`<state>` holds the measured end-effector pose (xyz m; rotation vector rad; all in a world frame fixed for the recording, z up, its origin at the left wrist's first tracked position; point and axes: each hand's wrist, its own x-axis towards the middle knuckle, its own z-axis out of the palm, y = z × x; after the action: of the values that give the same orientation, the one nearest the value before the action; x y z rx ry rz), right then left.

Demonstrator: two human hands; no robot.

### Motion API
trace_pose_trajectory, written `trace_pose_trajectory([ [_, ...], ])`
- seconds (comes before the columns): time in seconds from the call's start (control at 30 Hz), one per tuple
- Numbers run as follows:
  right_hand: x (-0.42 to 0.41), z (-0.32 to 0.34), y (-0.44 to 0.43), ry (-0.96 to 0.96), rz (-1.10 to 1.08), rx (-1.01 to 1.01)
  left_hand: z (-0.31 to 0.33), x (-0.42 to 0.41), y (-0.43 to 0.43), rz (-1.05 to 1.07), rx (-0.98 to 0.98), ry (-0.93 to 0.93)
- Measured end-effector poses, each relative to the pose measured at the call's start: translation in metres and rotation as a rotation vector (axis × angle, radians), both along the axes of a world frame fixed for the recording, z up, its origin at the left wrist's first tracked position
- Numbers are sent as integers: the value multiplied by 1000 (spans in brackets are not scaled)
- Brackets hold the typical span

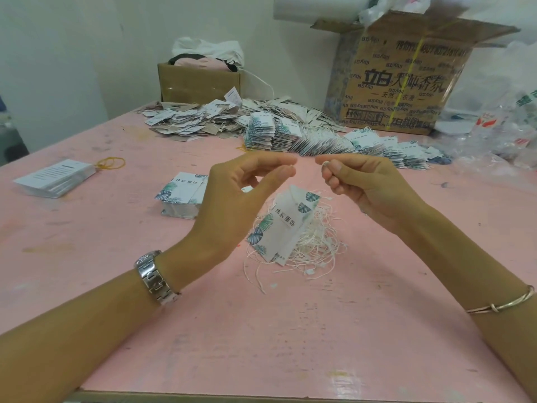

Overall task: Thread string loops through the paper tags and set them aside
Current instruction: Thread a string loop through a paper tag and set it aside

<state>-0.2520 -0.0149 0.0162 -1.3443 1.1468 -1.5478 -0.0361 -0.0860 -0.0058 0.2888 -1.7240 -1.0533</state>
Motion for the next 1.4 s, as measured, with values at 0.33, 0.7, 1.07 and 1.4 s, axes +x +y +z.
trace_pose_trajectory([
  [0.33,20,8,7,-17,8,-88,-2,-3,4,-54,74,-57],
  [0.7,32,9,13,188,-45,-198,-2,-3,6,-33,92,-100],
  [1.07,37,8,15,294,-55,-257,-2,-2,7,4,79,-138],
  [1.4,38,4,13,388,-65,-279,-2,-1,7,33,65,-174],
])
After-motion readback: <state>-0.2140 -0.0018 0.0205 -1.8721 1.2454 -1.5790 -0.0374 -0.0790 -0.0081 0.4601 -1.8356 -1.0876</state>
